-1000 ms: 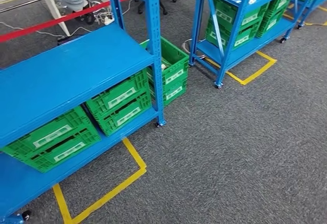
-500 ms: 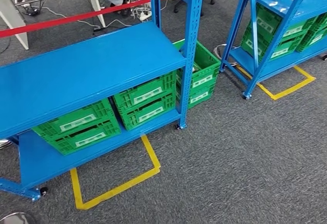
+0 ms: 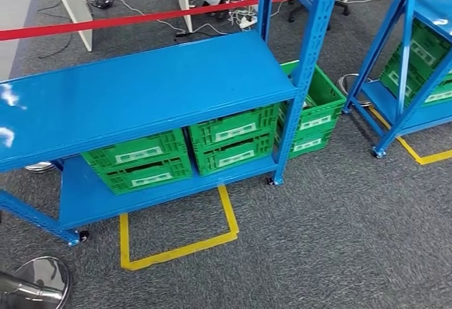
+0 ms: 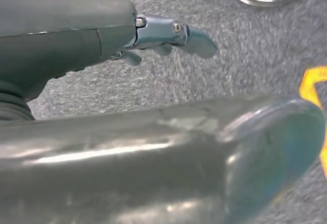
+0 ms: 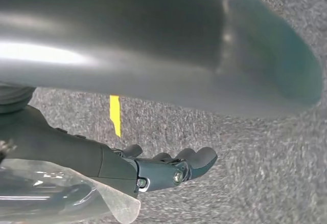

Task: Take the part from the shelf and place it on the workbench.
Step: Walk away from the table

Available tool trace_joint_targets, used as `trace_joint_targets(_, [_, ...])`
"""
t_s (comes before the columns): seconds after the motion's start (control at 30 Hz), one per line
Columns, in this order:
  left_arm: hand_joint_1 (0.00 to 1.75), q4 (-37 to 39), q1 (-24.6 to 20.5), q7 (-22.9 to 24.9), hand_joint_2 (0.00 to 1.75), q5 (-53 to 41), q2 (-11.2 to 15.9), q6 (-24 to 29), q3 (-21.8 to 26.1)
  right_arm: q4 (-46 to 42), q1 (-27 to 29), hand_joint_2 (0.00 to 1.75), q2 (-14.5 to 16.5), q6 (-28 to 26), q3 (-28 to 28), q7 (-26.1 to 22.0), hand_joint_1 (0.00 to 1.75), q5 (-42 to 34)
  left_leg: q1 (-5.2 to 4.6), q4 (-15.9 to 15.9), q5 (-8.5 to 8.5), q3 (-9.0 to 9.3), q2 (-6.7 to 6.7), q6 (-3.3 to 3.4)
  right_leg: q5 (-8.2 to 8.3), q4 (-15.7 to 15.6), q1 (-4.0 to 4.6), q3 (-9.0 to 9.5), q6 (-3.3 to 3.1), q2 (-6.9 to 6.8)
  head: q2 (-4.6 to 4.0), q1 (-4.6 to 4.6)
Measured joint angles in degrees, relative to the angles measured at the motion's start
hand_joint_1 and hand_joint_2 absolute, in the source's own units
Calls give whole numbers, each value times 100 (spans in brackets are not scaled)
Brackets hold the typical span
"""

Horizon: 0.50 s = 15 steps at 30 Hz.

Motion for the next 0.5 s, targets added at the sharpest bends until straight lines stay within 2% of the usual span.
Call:
trace_joint_targets(0.07, [0,-5,16,-1,0,1,9,4,-6,-8,-16,0,0,0,18,0,0,1,6,-53,34,4,-118,39,-17,-19,-3,60,58,-73,0,-5])
trace_joint_targets(0.1, [0,-6,28,-1,0,4,13,8,-6,-16,-22,0,0,-1,29,-3,0,-2,26,-101,64,23,-176,65,-56,9,-9,72,87,6,0,2])
trace_joint_targets(0.13, [0,-7,30,-1,0,10,14,13,-7,-24,-22,0,-1,-4,39,-7,0,-4,49,-150,100,39,-239,94,-147,136,-15,30,116,148,0,11])
trace_joint_targets(0.2, [0,-8,18,1,0,28,13,22,-20,-33,-6,0,-1,-12,47,-13,0,-8,80,-198,139,48,-370,128,-444,731,-33,-258,159,479,0,36])
trace_joint_targets(0.23, [0,-9,12,2,0,41,14,26,-31,-33,6,0,-2,-16,48,-12,0,-7,84,-197,142,42,-442,134,-582,1112,-42,-462,176,555,0,37])
trace_joint_targets(0.27, [0,-9,11,4,0,52,14,30,-43,-33,15,0,-2,-19,48,-9,0,-6,88,-196,140,43,-513,133,-647,1401,-50,-635,192,580,0,38])
trace_joint_targets(0.3, [0,-9,12,11,0,70,14,38,-55,-33,20,0,-3,-23,48,-7,0,-5,93,-195,135,51,-589,129,-603,1516,-57,-739,207,587,0,36])
trace_joint_targets(0.33, [0,-9,13,23,0,88,15,45,-64,-33,20,0,-4,-29,49,-7,0,-8,100,-191,127,65,-668,118,-450,1418,-67,-745,222,596,0,35])
trace_joint_targets(0.37, [0,-9,14,39,0,105,16,54,-74,-33,19,0,-5,-37,50,-8,0,-13,110,-185,114,83,-748,98,-217,1120,-84,-651,235,629,0,35])
trace_joint_targets(0.4, [0,-9,15,61,0,132,18,66,-89,-32,20,0,-7,-49,52,-11,0,-21,119,-177,98,94,-824,71,9,743,-112,-511,249,743,0,37])
trace_joint_targets(0.43, [0,-9,12,83,0,158,21,78,-107,-29,23,0,-7,-63,57,-14,0,-34,116,-150,75,90,-900,35,154,386,-138,-368,253,874,0,43])
trace_joint_targets(0.47, [0,-9,11,99,0,190,24,95,-133,-25,28,0,-8,-78,65,-16,0,-51,113,-128,64,77,-970,-3,223,150,-155,-268,240,980,0,42])
trace_joint_targets(0.5, [0,-8,13,111,0,223,30,112,-160,-21,31,0,-9,-96,75,-17,0,-69,113,-113,62,49,-1034,-42,220,50,-159,-215,215,1046,0,46])
